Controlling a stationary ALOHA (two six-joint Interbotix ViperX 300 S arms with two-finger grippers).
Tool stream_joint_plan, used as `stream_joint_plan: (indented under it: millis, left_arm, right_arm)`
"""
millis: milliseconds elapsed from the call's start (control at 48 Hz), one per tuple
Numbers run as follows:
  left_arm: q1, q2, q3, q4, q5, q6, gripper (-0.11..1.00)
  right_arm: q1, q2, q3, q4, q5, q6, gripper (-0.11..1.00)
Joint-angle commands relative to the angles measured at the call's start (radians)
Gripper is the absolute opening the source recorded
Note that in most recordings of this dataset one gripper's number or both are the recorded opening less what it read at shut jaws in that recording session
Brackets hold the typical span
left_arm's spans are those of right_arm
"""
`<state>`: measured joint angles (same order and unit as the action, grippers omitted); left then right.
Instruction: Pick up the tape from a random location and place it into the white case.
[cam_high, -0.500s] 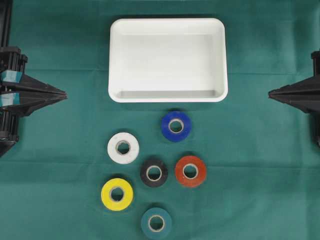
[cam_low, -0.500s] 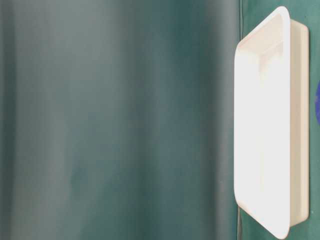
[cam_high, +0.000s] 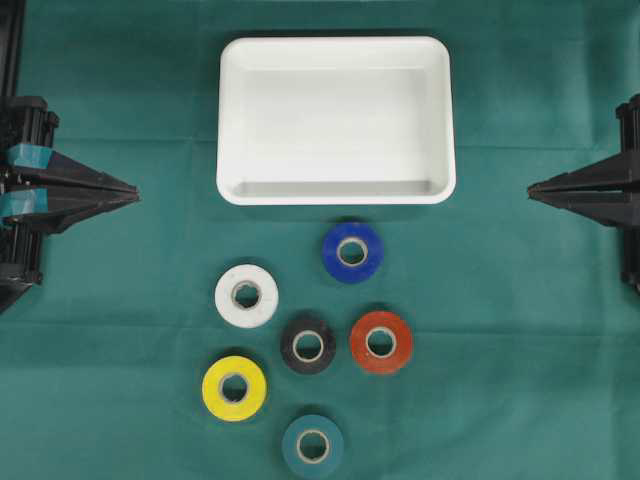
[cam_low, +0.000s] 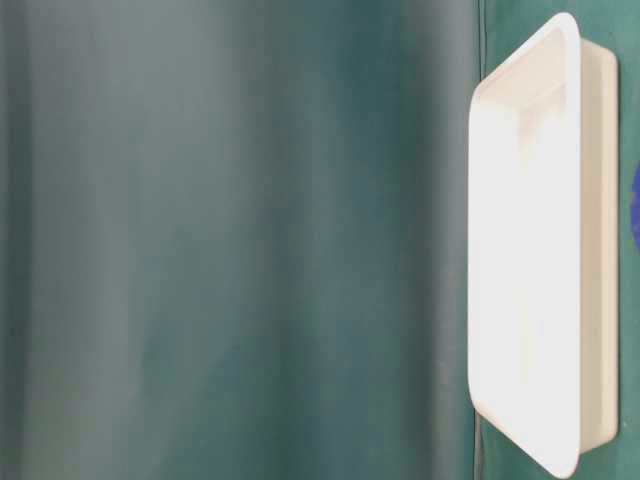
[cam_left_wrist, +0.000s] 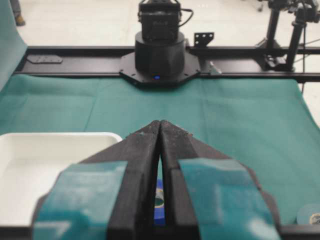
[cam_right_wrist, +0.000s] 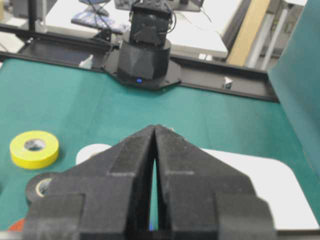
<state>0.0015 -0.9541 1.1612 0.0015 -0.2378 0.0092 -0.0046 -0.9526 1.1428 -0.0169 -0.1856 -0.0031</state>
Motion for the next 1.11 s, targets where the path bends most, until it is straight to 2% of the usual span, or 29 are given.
stream_joint_plan:
  millis: [0, 104, 188, 229, 438, 480, 542, 1084]
  left_arm:
    - [-0.002, 0.008, -0.025, 0.0, -0.002, -0.002, 0.01]
    - [-0.005, 0.008, -0.025, 0.0, 0.005, -0.002, 0.02]
    - [-0.009, 0.008, -0.025, 0.0, 0.008, -0.003, 0.1]
    - [-0.014, 0.009, -0.025, 0.0, 0.009, -0.005, 0.2]
    - [-0.031, 0.008, -0.025, 0.0, 0.023, -0.002, 0.79]
    - [-0.031, 0.008, -0.025, 0.0, 0.025, -0.002, 0.89]
    - [-0.031, 0.009, -0.025, 0.0, 0.025, -0.002, 0.98]
    - [-0.037, 0.009, -0.031, 0.0, 0.025, -0.005, 0.99]
  right_arm:
    - [-0.002, 0.005, -0.026, 0.0, 0.006, 0.005, 0.0]
    - [0.002, 0.005, -0.026, 0.0, 0.006, 0.012, 0.01]
    - [0.002, 0.005, -0.026, 0.002, 0.003, 0.018, 0.04]
    - [0.002, 0.005, -0.028, 0.003, 0.003, 0.025, 0.11]
    - [0.002, 0.015, -0.034, 0.003, 0.014, 0.031, 0.71]
    - [0.0, 0.018, -0.037, 0.003, 0.017, 0.032, 0.81]
    - [0.002, 0.021, -0.043, 0.003, 0.023, 0.034, 0.9]
    - [0.002, 0.023, -0.055, 0.002, 0.052, 0.032, 0.91]
